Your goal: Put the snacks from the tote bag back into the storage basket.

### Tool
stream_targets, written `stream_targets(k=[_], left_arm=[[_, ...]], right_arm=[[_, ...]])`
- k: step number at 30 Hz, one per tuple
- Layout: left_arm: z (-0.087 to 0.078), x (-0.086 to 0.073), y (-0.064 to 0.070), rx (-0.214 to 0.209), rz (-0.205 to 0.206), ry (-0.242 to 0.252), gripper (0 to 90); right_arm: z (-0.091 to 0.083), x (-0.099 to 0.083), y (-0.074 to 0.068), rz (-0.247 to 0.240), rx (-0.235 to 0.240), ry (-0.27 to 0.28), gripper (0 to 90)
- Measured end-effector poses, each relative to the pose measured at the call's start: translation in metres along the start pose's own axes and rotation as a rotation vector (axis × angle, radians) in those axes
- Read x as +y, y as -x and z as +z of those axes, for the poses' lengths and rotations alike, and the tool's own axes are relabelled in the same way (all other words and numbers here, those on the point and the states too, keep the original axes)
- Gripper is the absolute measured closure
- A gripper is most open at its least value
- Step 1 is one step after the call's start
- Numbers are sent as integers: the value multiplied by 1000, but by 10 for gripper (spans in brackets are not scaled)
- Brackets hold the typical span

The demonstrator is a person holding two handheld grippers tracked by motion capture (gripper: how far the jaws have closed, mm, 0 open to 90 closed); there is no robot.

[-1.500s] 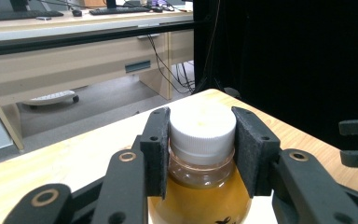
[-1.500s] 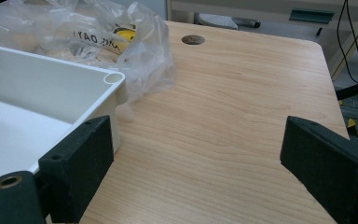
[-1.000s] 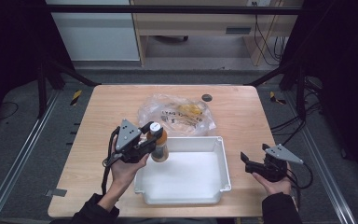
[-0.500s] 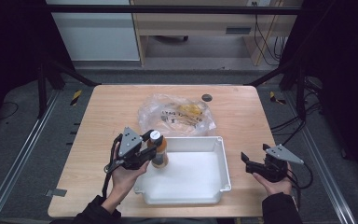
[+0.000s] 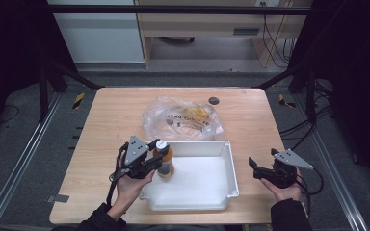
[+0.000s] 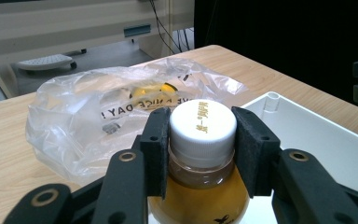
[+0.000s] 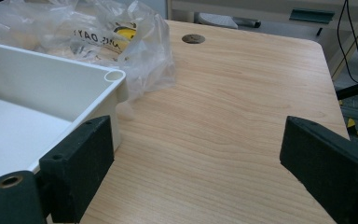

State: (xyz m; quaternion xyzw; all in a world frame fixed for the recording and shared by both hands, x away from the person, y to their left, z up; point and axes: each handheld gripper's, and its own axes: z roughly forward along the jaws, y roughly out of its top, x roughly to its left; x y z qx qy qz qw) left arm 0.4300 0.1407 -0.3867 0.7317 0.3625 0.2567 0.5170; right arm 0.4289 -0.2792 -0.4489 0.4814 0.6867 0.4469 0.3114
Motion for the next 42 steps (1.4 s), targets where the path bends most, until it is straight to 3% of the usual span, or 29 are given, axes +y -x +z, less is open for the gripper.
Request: stream_targets(k=[13,32,42], left_arm=[[8,-11,7,-21,7,-46,590],[8,-19,13,5,25,-1,579],[6,-13,10,-37,17,6,377]], right_arm=[[0,0,0,-3,2,0,99],[1,-1,0,-3,-1,-3,99],[0,-2,1,-3,-3,-3,97]])
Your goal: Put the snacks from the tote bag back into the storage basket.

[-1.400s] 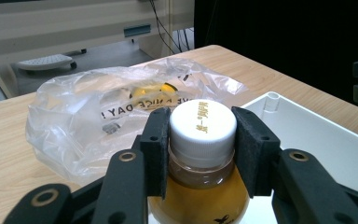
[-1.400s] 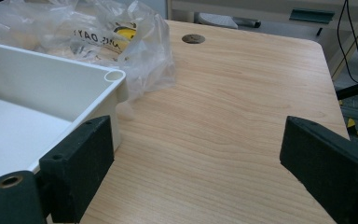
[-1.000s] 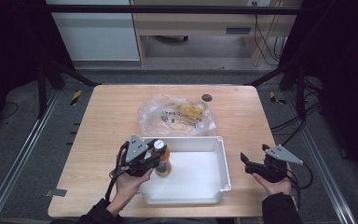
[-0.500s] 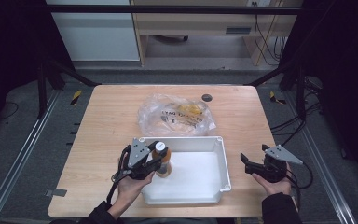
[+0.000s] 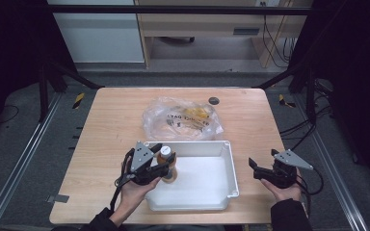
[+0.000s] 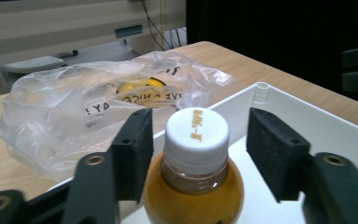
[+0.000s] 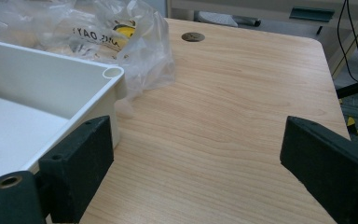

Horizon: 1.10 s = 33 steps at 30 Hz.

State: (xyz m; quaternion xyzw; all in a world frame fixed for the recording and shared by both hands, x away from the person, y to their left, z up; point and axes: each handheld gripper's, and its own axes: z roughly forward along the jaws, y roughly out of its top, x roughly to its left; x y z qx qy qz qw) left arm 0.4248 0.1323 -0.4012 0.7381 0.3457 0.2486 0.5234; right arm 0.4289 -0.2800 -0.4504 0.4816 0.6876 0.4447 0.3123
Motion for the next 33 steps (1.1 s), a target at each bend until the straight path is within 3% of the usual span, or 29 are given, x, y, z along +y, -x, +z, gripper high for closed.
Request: stream_targets(k=[7,13,21,33], left_arm=[[-8,4,-8,-28,-11,8,274],[-17,7,-17,-50,-18,19,249],[-29,3,-35,-29,-5,20,244],[-44,-20,-69,34,-6,-13,250]], right_arm=[[0,0,1,3,-1,-1,95],[-1,-1,1,2,-2,-1,95],[-1,-1,1,6,-2,0,95],[-1,-2,3,9,-8,-2,95]])
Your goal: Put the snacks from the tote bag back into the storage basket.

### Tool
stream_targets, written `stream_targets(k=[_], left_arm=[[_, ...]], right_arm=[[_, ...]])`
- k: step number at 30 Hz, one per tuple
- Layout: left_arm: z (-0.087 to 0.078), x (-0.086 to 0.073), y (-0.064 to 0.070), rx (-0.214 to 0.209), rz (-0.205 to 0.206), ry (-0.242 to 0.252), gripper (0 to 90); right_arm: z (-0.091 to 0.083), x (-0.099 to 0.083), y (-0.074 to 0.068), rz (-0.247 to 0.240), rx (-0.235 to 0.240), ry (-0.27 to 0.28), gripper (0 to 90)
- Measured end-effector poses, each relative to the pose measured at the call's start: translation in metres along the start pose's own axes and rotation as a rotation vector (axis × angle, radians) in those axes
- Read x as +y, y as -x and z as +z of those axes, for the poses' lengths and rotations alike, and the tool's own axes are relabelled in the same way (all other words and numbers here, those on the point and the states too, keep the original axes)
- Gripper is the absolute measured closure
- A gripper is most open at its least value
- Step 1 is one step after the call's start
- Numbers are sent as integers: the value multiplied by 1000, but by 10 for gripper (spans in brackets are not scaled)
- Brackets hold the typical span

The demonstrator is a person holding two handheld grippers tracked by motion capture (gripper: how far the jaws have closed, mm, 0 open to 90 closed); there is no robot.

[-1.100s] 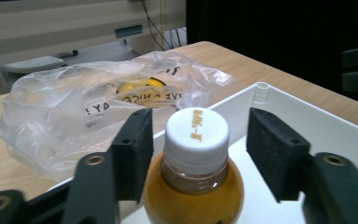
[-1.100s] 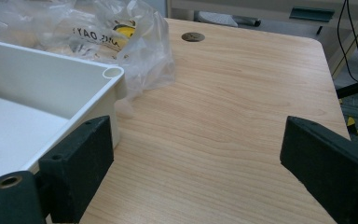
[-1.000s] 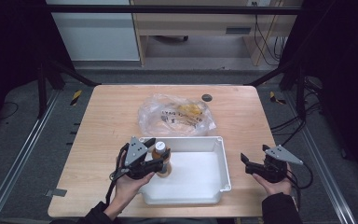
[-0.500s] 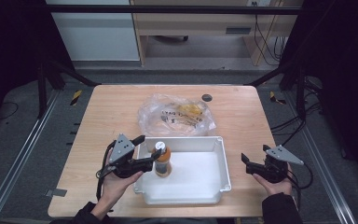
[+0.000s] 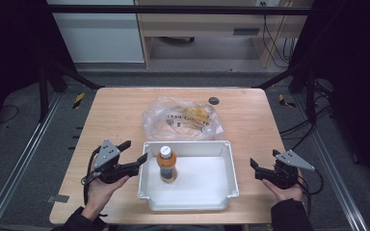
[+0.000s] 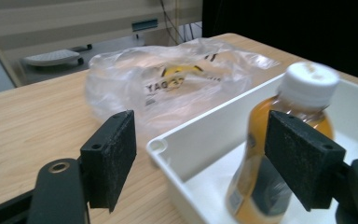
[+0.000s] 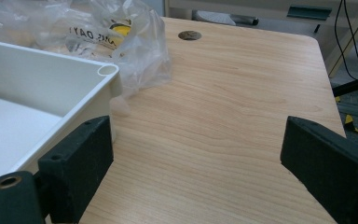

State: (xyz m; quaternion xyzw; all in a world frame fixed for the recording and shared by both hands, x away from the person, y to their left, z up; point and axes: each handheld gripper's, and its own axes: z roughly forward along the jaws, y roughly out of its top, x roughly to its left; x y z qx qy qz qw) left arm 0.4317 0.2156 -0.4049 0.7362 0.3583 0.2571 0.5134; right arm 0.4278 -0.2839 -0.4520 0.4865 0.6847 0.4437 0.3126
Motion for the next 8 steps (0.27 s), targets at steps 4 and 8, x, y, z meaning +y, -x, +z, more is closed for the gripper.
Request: stream_targets(k=[4,8], left_arm=[[-6,-10,-12,27,-15,-11,251],[-11,-21,-24,57,-31,-24,254]], right_arm=[[0,-1,0,1,-1,-4,95],[0,-2,1,1,-1,-7,95]])
